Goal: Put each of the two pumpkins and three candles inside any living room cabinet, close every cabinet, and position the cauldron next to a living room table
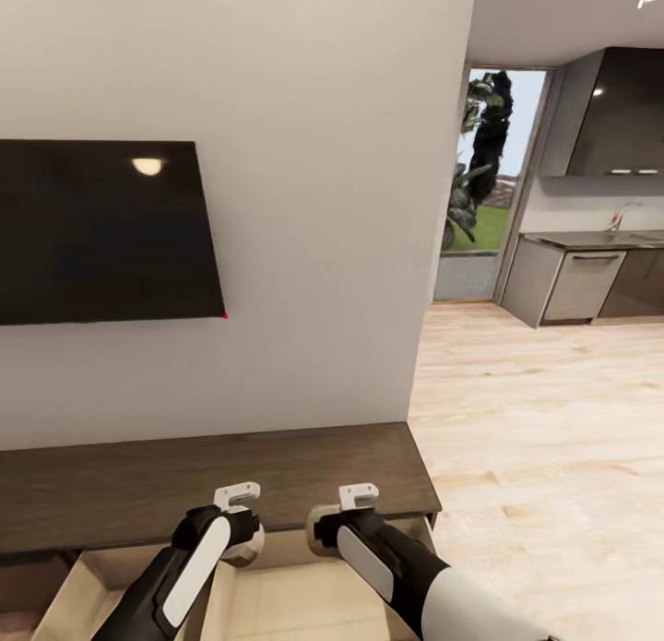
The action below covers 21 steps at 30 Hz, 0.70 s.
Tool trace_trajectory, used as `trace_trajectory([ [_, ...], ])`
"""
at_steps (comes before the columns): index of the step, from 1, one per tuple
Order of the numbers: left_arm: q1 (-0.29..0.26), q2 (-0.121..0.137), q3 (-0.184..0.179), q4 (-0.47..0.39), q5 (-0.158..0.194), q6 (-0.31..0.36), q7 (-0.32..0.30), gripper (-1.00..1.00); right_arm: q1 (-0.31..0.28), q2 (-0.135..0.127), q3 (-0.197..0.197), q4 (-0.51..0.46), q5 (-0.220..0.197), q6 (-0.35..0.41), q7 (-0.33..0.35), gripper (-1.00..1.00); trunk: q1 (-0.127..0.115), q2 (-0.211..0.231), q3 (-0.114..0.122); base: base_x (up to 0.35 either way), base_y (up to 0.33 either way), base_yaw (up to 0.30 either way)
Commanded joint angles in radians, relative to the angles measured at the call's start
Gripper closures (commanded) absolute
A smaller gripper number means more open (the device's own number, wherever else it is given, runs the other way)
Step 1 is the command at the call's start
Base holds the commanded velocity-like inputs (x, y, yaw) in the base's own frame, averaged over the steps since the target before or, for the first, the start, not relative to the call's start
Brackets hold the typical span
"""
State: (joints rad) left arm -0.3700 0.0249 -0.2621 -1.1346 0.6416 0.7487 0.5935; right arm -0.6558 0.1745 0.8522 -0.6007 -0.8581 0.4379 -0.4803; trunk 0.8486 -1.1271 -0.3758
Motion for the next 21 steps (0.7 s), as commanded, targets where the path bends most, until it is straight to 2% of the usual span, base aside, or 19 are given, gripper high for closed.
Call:
trace_trajectory([
  [1, 0.0, 0.001, -0.004, -0.002, 0.009, 0.001, 0.012, 1.0, -0.001, 0.0, 0.004, -0.004, -0.006, -0.002, -0.003, 1.0, 0.0, -0.001, -0.001, 0.006, 0.0, 0.0],
  [8, 0.0, 0.002, -0.006, -0.008, 0.009, 0.001, 0.012, 1.0, -0.001, 0.0, 0.006, -0.032, 0.005, -0.018, 0.002, 1.0, 0.0, -0.001, -0.001, 0.002, 0.0, 0.007],
  [15, 0.0, 0.001, -0.006, -0.011, 0.008, 0.001, 0.012, 1.0, -0.001, 0.0, 0.006, -0.036, 0.004, -0.019, 0.001, 1.0, 0.0, -0.001, -0.001, 0.0, 0.0, 0.217],
  [21, 0.0, 0.001, -0.006, -0.011, 0.009, 0.001, 0.012, 1.0, -0.001, 0.0, 0.006, -0.039, 0.004, -0.019, 0.003, 1.0, 0.0, -0.001, -0.001, 0.0, 0.0, 0.059],
])
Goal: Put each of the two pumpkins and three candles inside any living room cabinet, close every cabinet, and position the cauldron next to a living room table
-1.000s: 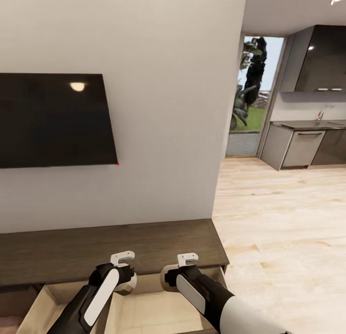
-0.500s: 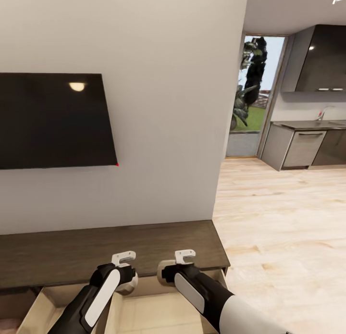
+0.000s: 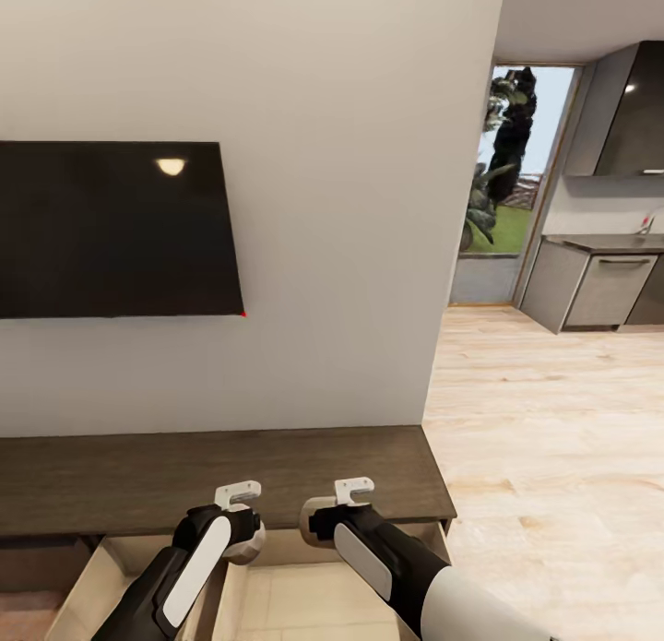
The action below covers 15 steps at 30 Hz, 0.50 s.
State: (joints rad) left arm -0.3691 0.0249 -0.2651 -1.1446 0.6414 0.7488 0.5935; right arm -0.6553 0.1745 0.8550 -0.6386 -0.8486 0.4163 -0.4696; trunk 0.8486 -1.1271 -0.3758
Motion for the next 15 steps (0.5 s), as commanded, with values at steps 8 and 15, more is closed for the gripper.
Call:
trace_trajectory([
  [8, -0.001, 0.001, -0.003, -0.001, 0.009, 0.001, 0.012, 1.0, -0.001, 0.0, 0.003, -0.011, -0.006, 0.004, -0.008, 1.0, 0.0, -0.001, -0.001, 0.0, 0.0, 0.004],
  [15, -0.001, 0.002, -0.003, -0.001, 0.009, 0.001, 0.012, 1.0, -0.001, 0.0, 0.003, -0.012, -0.006, 0.004, -0.006, 1.0, 0.0, -0.001, -0.001, 0.0, 0.0, 0.0],
])
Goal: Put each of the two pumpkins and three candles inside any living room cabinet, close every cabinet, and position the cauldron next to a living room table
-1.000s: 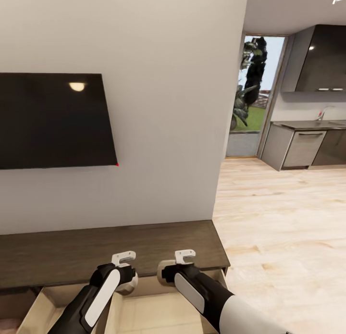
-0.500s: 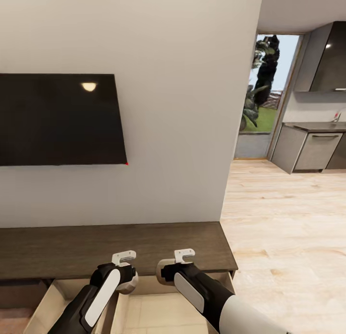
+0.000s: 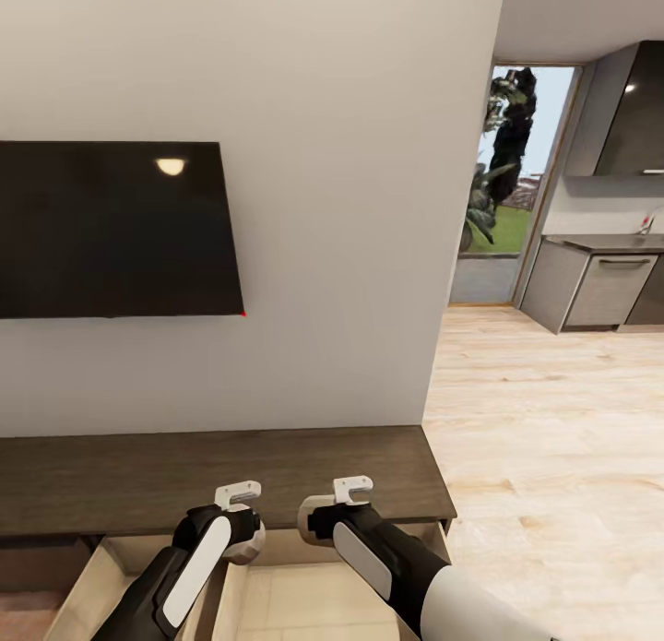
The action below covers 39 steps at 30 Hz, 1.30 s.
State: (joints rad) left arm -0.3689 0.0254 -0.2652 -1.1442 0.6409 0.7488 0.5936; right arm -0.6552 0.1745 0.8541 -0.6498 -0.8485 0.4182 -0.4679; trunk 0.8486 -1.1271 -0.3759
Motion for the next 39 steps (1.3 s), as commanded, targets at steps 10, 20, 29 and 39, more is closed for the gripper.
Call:
trace_trajectory([
  [10, -0.001, 0.001, -0.003, -0.002, 0.009, 0.001, 0.012, 1.0, -0.001, 0.0, 0.004, -0.002, -0.006, 0.002, -0.008, 1.0, 0.031, -0.057, -0.026, 0.0, 0.0, 0.0],
  [20, -0.001, 0.0, -0.002, 0.001, 0.013, 0.002, 0.012, 1.0, -0.001, 0.0, 0.005, -0.002, -0.006, 0.015, -0.007, 1.0, 0.069, -0.127, -0.058, 0.0, 0.0, 0.0],
  [29, -0.001, -0.001, -0.001, 0.005, 0.02, 0.004, 0.012, 1.0, -0.001, 0.0, 0.005, -0.002, -0.006, 0.023, -0.004, 1.0, 0.104, -0.19, -0.086, 0.0, 0.0, 0.0],
  [39, -0.001, -0.003, -0.005, 0.009, 0.022, 0.004, 0.012, 1.0, -0.001, 0.0, -0.004, 0.008, -0.018, 0.164, -0.022, 1.0, 0.142, -0.26, -0.117, 0.0, 0.0, 0.0],
])
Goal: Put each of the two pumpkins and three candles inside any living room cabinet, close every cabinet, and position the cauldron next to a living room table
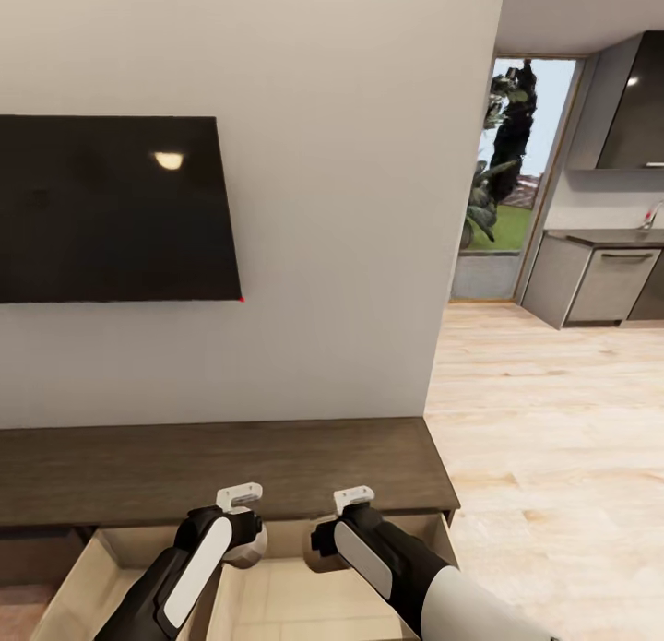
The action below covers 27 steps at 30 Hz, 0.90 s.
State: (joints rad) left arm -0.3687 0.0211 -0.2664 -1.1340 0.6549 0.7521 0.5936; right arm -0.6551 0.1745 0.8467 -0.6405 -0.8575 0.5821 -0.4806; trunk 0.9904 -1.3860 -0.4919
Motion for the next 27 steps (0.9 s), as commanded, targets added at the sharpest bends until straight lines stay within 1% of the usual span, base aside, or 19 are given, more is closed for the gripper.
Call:
trace_trajectory([
  [1, -0.001, -0.001, -0.004, -0.001, 0.009, 0.001, 0.012, 1.0, -0.001, 0.0, 0.004, -0.001, -0.009, 0.004, -0.014, 1.0, 0.004, -0.008, -0.004, 0.0, 0.0, 0.0],
  [8, -0.001, -0.01, -0.014, 0.0, 0.012, 0.003, 0.011, 1.0, -0.001, 0.0, 0.003, 0.0, -0.012, 0.012, -0.05, 1.0, 0.031, -0.057, -0.026, 0.0, 0.0, 0.0],
  [13, -0.001, -0.01, -0.02, 0.0, 0.012, 0.006, 0.004, 1.0, -0.001, 0.0, 0.003, -0.001, -0.011, 0.012, -0.057, 1.0, 0.05, -0.092, -0.042, 0.0, 0.0, 0.0],
  [16, -0.001, -0.01, -0.021, 0.0, 0.012, 0.01, -0.052, 1.0, -0.001, 0.0, 0.003, -0.001, -0.011, 0.012, -0.057, 1.0, 0.061, -0.113, -0.051, 0.0, 0.0, 0.0],
  [18, -0.001, -0.009, -0.021, 0.0, 0.012, 0.013, -0.111, 1.0, -0.001, 0.0, 0.003, -0.002, -0.011, 0.012, -0.058, 1.0, 0.069, -0.127, -0.058, 0.0, 0.0, 0.0],
  [20, -0.001, -0.007, -0.02, 0.0, 0.01, 0.014, -0.147, 1.0, -0.001, 0.0, 0.003, -0.003, -0.011, 0.012, -0.058, 1.0, 0.077, -0.141, -0.064, 0.0, 0.0, 0.0],
  [27, -0.001, -0.008, -0.02, 0.0, 0.009, 0.015, -0.161, 1.0, -0.001, 0.0, 0.003, -0.007, -0.01, 0.008, -0.058, 1.0, 0.104, -0.19, -0.086, 0.0, 0.0, 0.0],
])
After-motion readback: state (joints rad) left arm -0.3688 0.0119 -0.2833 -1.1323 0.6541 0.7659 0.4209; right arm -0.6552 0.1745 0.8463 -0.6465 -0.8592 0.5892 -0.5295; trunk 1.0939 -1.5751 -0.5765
